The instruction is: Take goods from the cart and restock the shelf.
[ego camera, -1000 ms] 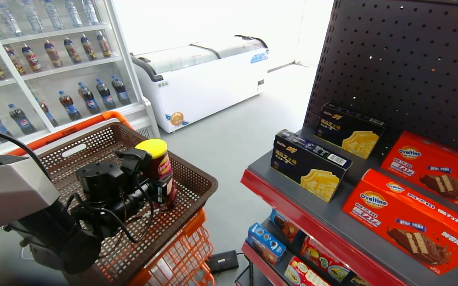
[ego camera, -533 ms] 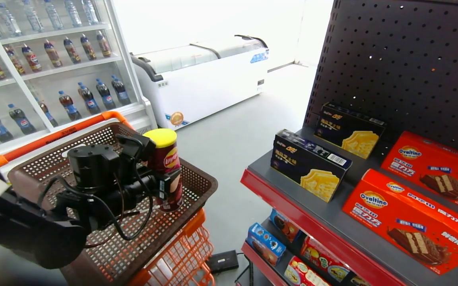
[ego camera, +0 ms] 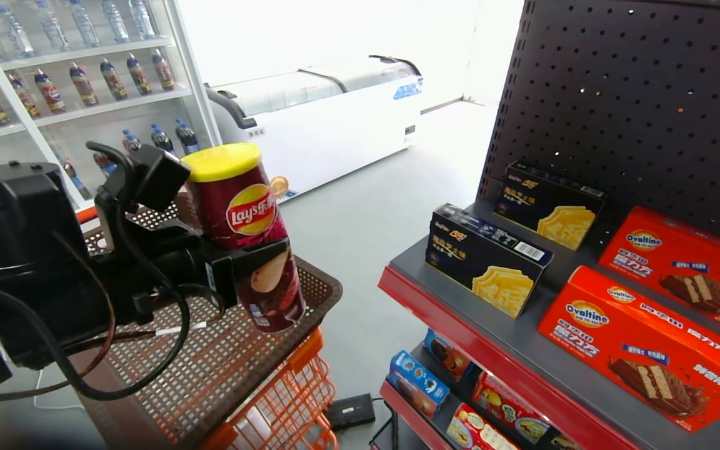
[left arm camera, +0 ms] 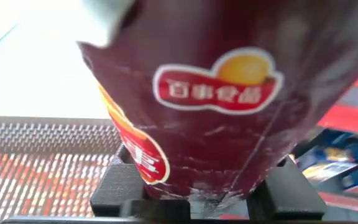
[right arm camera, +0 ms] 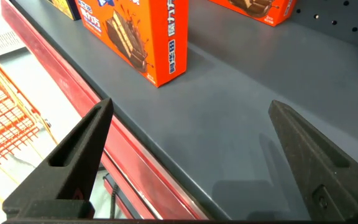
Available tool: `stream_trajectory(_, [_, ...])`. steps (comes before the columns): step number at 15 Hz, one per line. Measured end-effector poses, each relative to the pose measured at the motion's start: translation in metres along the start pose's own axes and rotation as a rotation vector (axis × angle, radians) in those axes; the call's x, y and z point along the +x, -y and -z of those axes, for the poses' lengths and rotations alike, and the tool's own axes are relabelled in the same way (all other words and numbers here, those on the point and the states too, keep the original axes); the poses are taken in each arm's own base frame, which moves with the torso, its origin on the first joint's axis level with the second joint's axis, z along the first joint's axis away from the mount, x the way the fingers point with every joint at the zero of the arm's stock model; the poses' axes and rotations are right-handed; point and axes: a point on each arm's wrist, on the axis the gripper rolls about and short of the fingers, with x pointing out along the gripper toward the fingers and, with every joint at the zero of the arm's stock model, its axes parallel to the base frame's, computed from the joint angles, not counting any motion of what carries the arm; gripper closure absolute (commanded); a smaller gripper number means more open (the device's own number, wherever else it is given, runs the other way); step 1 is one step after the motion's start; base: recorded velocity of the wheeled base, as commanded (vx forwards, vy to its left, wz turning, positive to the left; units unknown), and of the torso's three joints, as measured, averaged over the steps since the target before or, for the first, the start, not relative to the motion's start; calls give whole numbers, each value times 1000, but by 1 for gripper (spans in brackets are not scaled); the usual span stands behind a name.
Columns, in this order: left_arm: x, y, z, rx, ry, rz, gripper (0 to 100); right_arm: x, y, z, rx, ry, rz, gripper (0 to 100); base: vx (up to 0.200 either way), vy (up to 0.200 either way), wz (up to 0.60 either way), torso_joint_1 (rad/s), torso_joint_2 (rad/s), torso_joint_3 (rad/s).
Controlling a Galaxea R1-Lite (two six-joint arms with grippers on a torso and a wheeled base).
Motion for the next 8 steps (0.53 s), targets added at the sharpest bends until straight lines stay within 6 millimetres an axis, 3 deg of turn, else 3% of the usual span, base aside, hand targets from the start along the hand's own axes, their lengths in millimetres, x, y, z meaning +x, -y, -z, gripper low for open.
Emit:
stream_trajectory(4, [-23,19,-16,-1,15,63,100,0,0,0,0,0,0,0,0,0,0,0,0,0])
stream_trajectory(8, [-31,37,-27,31,73,122,100,0,0,0,0,0,0,0,0,0,0,0,0,0])
